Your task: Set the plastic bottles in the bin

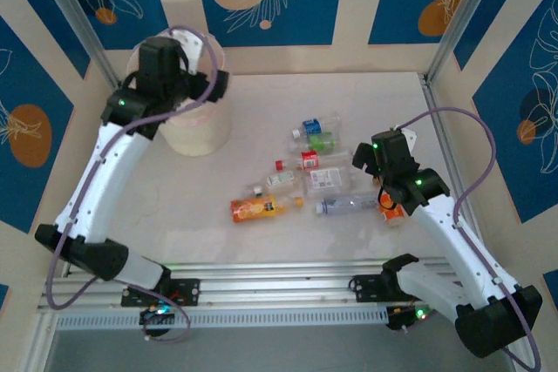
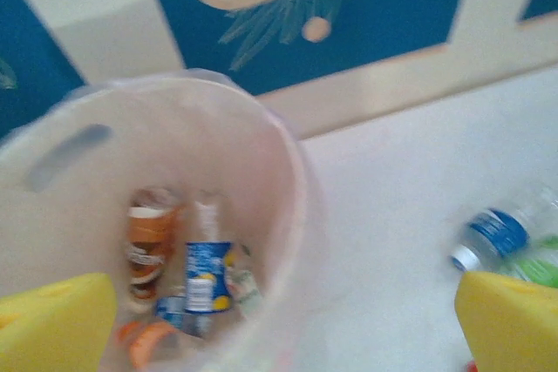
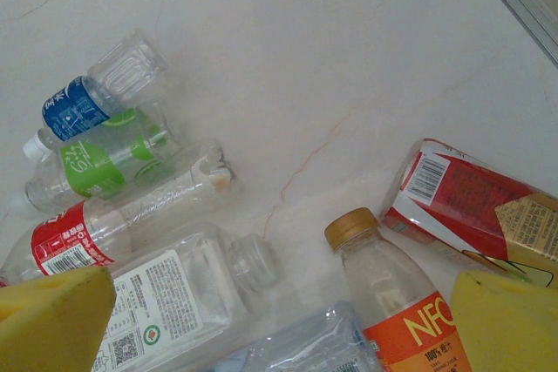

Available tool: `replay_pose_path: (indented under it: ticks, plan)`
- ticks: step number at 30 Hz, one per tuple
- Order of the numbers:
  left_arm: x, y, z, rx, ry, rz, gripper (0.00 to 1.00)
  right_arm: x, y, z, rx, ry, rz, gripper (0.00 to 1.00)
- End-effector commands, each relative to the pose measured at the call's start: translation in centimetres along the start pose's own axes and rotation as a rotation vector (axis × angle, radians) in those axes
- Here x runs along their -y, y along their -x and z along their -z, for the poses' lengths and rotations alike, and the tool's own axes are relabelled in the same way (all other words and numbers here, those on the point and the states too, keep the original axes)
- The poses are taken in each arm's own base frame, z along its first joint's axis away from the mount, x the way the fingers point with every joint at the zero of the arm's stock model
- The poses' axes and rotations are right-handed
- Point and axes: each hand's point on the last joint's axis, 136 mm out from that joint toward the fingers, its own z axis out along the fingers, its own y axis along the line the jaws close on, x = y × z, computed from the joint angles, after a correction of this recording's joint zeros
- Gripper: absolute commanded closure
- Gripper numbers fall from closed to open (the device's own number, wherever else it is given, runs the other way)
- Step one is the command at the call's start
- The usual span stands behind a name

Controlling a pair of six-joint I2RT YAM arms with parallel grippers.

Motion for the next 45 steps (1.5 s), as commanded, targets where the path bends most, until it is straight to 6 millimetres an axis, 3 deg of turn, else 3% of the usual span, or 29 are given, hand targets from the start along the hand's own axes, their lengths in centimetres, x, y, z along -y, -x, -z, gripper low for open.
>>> replay_pose_path:
  ticks: [1,6,10,14,17,27,33,45]
  plan:
    - [3.0,-0.8,0.9,0.040,-0.064,-0.042,0.00,-0.2,0.0,-0.1,0.009,0.015,-0.016,0.01]
    - [8.0,-5.2,1.4,-0.017,-0.179,-0.144,0.00,-0.2,0.0,-0.1,0.007,0.015,-0.015,0.01]
    - [11.6,-10.5,1.1,-0.140,-0.313,-0.232,0.01,-0.2,0.1,-0.1,0.007,0.013,-0.016,0.01]
    - [12.9,-16.8,0.4,-0.359,-0.359,-0.329,0.00,-0.2,0.3,0.1,0.012,0.013,-0.009,0.01]
    - [13.5,-20.0,-0.1,-0.462,-0.364,-0.368,0.01,-0.3,0.6,0.1,0.016,0.013,-0.007,0.01]
    - [19.0,-27.4,-0.3,-0.648,-0.524,-0.404,0.12,-0.5,0.2,-0.3,-0.009,0.006,-0.013,0.01]
    - [19.4,-31.3,-1.1,-0.746,-0.462,-0.523,0.16,-0.5,0.3,-0.3,-0.009,0.006,-0.009,0.01]
    - [19.5,-34.9,-2.8,-0.810,-0.424,-0.584,0.22,-0.2,0.2,-0.1,-0.006,0.000,-0.013,0.01]
